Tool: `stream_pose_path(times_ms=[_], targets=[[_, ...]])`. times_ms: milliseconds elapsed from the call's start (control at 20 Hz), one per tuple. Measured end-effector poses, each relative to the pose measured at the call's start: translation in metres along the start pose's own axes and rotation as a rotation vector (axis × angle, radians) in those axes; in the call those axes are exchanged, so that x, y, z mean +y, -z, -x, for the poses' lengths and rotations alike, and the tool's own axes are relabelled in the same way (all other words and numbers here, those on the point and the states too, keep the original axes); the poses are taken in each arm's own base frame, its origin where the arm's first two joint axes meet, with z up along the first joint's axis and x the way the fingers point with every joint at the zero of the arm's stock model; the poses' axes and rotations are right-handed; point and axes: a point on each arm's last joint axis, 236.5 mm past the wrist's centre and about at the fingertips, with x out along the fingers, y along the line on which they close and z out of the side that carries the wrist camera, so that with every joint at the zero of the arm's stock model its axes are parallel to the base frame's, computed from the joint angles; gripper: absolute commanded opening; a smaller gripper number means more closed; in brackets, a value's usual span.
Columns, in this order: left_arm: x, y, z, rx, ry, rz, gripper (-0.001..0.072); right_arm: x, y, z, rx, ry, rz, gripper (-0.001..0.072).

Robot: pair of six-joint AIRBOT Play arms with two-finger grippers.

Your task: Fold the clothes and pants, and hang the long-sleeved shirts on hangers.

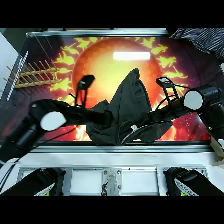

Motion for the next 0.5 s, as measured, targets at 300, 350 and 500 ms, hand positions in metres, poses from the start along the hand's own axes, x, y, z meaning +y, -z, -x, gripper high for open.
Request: stream_pose_path(times_ms=[300,350,500], targets=[[0.104,-0.041,0.063,-0.15,-0.171,0.15,0.0715,0.0,0.0,0.0,0.0,0.0,0.0,0.0022],[0.132,-0.048,0.075,-0.18,-0.225,0.182,0.0716,0.0,0.0,0.0,0.0,0.0,0.0,0.0022],[0.228,-0.054,0.11,-0.232,-0.422,0.29,0.0715,0.0,0.0,0.0,0.0,0.0,0.0,0.0022]])
